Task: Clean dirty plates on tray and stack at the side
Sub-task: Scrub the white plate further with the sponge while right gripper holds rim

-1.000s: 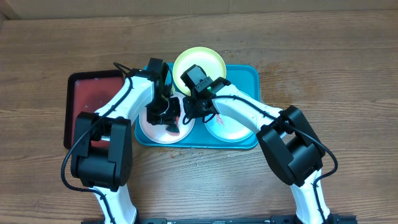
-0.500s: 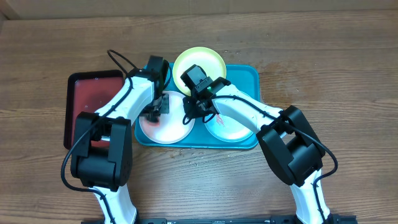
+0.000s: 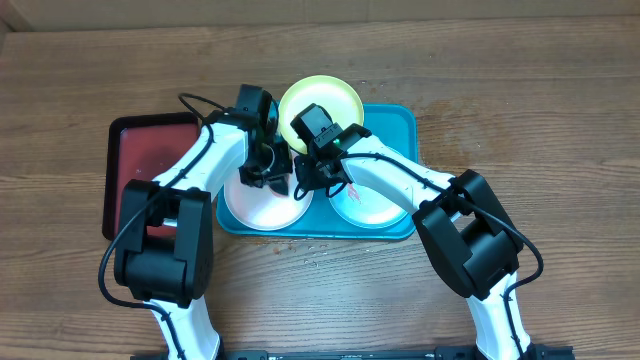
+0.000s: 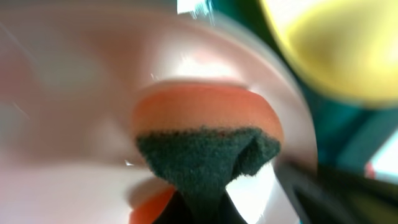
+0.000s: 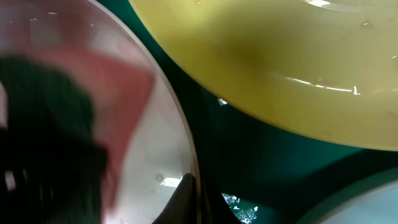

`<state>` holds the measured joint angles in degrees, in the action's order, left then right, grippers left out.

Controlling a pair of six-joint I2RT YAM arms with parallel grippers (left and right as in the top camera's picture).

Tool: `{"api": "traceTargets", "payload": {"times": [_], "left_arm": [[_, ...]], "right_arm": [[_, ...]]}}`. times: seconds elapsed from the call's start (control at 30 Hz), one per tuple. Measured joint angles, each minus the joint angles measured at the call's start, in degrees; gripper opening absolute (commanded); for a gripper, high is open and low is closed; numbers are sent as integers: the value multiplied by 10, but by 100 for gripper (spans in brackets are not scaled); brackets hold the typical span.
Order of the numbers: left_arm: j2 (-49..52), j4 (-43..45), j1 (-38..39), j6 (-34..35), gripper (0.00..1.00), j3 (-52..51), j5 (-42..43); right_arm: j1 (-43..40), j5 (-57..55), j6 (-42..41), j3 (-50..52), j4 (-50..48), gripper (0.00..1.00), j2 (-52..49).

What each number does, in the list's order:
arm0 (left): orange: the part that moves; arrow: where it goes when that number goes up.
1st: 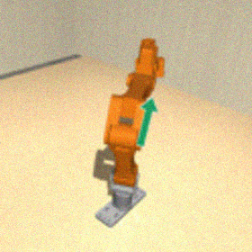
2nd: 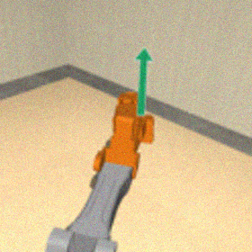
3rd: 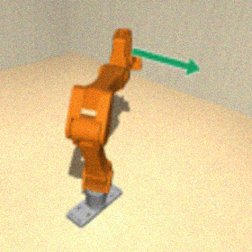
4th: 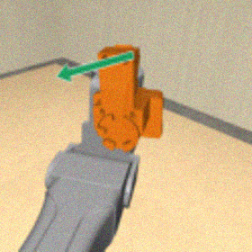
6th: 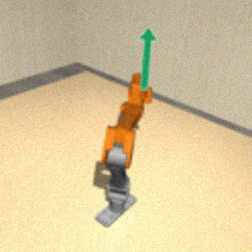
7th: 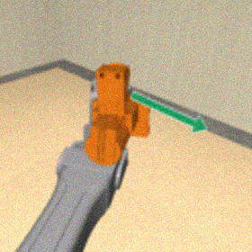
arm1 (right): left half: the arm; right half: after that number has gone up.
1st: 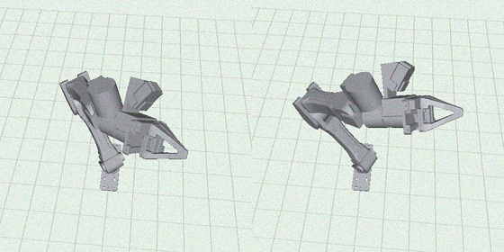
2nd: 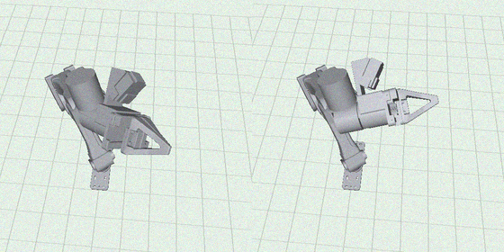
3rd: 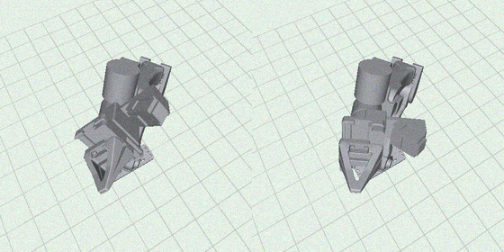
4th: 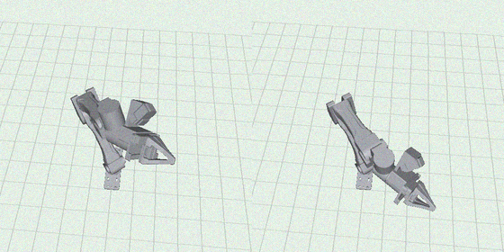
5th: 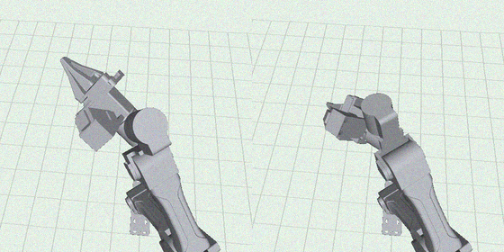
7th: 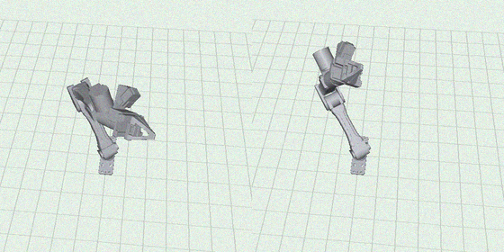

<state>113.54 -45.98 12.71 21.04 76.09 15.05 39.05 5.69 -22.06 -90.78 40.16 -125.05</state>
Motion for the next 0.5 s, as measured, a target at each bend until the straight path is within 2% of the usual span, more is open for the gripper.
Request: {"api": "traceTargets", "payload": {"times": [0.13, 0.23, 0.37, 0.5], "left_arm": [[0, -56, 5, -5, 4, 0, 8], [0, -94, 5, -6, 4, 0, -26], [0, -127, 5, -7, 4, 0, -131], [0, -120, 5, -2, 4, 0, -251]], "right_arm": [[0, 0, 1, 0, 0, 4, 0], [0, 0, 0, 0, 0, 4, 0], [0, 0, 0, 0, 0, 4, 0], [0, 0, 0, 0, 0, 4, 0]]}}
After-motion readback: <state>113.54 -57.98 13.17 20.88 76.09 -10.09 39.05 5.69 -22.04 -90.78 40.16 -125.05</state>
